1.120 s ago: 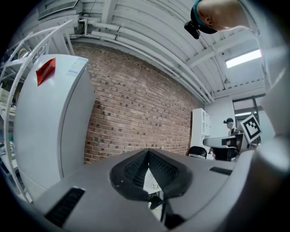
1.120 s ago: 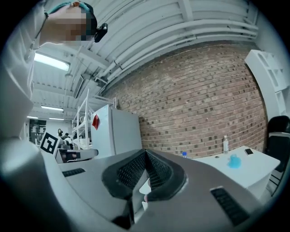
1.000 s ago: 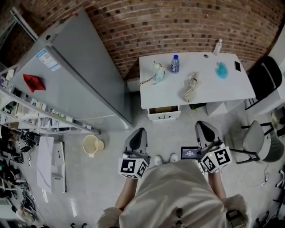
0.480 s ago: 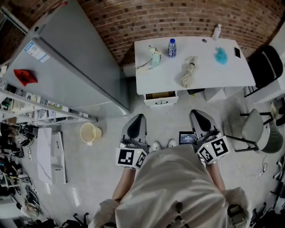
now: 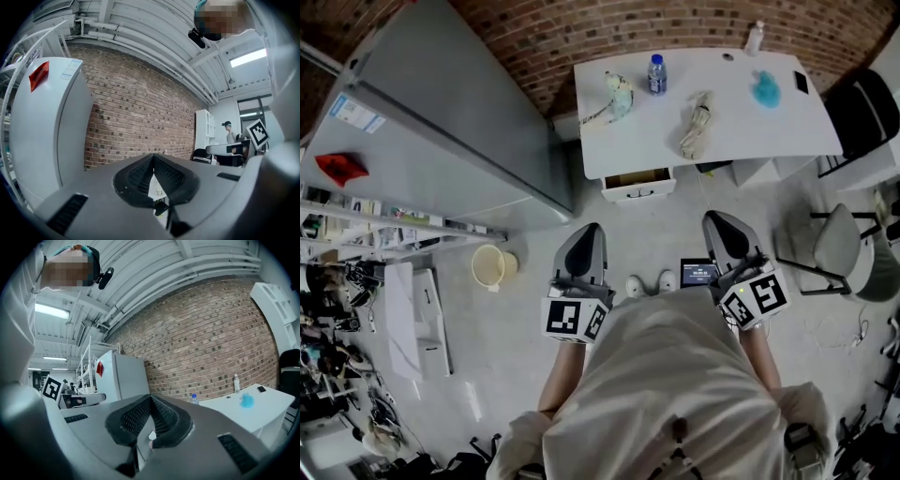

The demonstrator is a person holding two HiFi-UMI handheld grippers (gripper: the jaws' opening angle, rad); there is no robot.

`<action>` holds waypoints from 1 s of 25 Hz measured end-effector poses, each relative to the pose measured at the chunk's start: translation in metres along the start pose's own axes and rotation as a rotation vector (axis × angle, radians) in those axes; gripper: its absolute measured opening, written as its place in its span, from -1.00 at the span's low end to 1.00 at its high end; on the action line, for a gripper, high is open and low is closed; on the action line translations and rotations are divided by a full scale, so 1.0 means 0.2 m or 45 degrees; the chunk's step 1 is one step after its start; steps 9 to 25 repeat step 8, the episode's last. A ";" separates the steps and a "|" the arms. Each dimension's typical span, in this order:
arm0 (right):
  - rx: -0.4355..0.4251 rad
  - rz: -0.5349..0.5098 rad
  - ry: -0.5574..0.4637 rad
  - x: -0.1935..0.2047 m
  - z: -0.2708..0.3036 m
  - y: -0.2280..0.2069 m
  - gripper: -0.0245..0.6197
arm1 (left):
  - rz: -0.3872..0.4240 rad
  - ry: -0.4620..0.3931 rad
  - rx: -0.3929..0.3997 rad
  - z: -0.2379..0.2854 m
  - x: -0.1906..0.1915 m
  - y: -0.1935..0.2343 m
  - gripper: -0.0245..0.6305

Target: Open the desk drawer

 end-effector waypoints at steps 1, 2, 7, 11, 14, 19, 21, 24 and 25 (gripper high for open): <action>0.001 0.005 0.003 0.00 0.00 0.00 -0.84 | -0.002 0.003 0.003 0.00 0.00 0.00 -0.90; 0.002 0.008 0.006 0.01 0.00 0.00 -0.84 | -0.005 0.006 0.008 0.00 0.00 0.00 -0.90; -0.006 0.007 0.003 0.02 0.04 0.00 -0.84 | -0.030 0.015 0.030 0.00 0.04 0.00 -0.90; -0.009 0.005 0.000 0.02 0.05 0.00 -0.84 | -0.033 0.015 0.031 0.00 0.05 0.01 -0.90; -0.009 0.005 0.000 0.02 0.05 0.00 -0.84 | -0.033 0.015 0.031 0.00 0.05 0.01 -0.90; -0.009 0.005 0.000 0.02 0.05 0.00 -0.84 | -0.033 0.015 0.031 0.00 0.05 0.01 -0.90; -0.009 0.005 0.000 0.02 0.05 0.00 -0.84 | -0.033 0.015 0.031 0.00 0.05 0.01 -0.90; -0.009 0.005 0.000 0.02 0.05 0.00 -0.84 | -0.033 0.015 0.031 0.00 0.05 0.01 -0.90; -0.009 0.005 0.000 0.02 0.05 0.00 -0.84 | -0.033 0.015 0.031 0.00 0.05 0.01 -0.90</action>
Point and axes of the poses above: the fingertips, and each gripper's own axes: z forward along the fingers, y to its left, x out of its underside, the point moved 7 cm from there along -z, backward along the fingers, and after that the axes turned 15 degrees about z, right-handed, at the moved point
